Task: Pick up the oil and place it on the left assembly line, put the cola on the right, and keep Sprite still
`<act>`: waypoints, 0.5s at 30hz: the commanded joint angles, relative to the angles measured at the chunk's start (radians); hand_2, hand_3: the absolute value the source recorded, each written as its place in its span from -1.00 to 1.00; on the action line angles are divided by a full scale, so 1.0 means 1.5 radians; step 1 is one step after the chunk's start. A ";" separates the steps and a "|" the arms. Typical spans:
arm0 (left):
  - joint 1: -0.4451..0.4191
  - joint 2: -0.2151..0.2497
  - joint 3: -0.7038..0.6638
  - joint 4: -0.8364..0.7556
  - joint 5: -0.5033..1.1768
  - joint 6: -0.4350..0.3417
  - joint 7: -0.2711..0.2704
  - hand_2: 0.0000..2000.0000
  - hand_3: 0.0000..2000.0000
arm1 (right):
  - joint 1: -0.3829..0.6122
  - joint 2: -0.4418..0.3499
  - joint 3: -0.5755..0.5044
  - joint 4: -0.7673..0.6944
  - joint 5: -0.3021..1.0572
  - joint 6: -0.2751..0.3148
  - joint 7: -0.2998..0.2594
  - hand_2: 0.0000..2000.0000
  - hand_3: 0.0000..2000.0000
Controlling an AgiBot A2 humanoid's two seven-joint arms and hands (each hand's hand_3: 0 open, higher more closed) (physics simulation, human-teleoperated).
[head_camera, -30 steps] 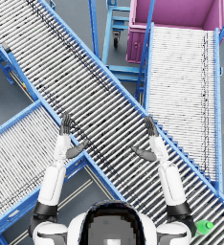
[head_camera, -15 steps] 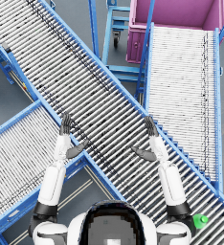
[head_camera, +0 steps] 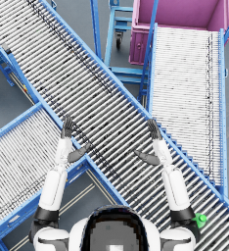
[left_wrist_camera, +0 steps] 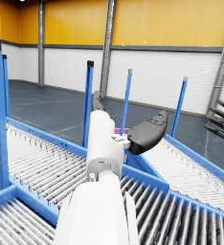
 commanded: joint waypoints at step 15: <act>0.000 0.000 0.000 0.000 0.000 0.000 0.000 -1.00 -1.00 | 0.000 0.000 0.000 0.000 0.000 0.000 0.000 -1.00 -1.00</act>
